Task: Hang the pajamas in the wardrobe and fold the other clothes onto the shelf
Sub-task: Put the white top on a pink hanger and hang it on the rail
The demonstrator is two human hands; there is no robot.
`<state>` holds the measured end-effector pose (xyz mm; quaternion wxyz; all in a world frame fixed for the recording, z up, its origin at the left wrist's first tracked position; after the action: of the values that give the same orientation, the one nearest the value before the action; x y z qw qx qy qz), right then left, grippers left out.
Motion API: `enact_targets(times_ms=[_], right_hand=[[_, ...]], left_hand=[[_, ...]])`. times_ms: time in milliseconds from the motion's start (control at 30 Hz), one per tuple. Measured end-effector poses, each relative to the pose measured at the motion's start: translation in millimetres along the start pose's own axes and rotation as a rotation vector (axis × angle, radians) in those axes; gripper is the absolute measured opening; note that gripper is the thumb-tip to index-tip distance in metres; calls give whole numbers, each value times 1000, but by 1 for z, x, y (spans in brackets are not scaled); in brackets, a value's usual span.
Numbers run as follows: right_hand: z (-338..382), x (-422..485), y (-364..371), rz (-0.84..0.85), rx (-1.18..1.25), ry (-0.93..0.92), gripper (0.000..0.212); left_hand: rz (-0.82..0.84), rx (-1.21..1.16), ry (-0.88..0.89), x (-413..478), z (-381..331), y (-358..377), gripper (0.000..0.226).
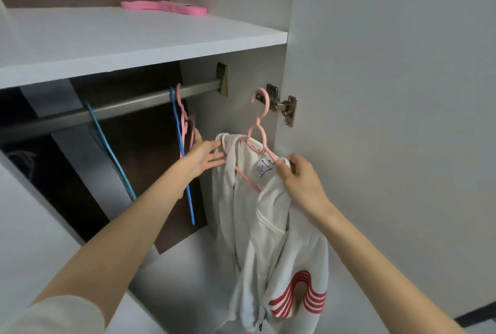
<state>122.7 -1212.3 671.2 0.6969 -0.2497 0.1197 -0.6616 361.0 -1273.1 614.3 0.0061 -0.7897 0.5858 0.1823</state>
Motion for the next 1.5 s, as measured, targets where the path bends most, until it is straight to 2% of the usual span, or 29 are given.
enact_targets(times_ms=[233, 333, 533, 667, 833, 1000, 1100, 1333, 1500], right_hand=[[39, 49, 42, 9, -7, -49, 31], [54, 71, 59, 9, -47, -43, 30], [73, 112, 96, 18, -55, -33, 22], [69, 125, 110, 17, -82, -40, 32], [59, 129, 106, -1, -87, -68, 33], [50, 134, 118, 23, -128, -61, 33], [36, 137, 133, 47, -166, -28, 33], [16, 146, 140, 49, -132, -52, 27], [11, 152, 139, 102, -149, -127, 25]], left_hand=[[-10, 164, 98, 21, -40, -13, 77], [-38, 176, 124, 30, -51, -16, 67], [-67, 212, 177, 39, -64, -15, 61], [-186, 434, 412, 35, -94, -25, 50], [-251, 382, 487, 21, -91, -33, 48], [-484, 433, 673, -7, -97, -66, 24], [-542, 451, 603, -5, -87, -84, 33], [-404, 641, 358, 14, -47, -80, 75], [-386, 675, 340, 16, -45, -73, 76]])
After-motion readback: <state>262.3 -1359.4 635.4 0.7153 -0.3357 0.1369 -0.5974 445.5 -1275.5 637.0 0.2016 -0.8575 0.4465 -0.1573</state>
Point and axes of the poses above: each hand's wrist, its own x-axis towards the middle knuckle, its own y-axis out of the palm, z = x × y, the point moved 10 cm from there along x, towards the middle knuckle, and after that the axes turned 4 degrees about -x, right-handed, at the moved point
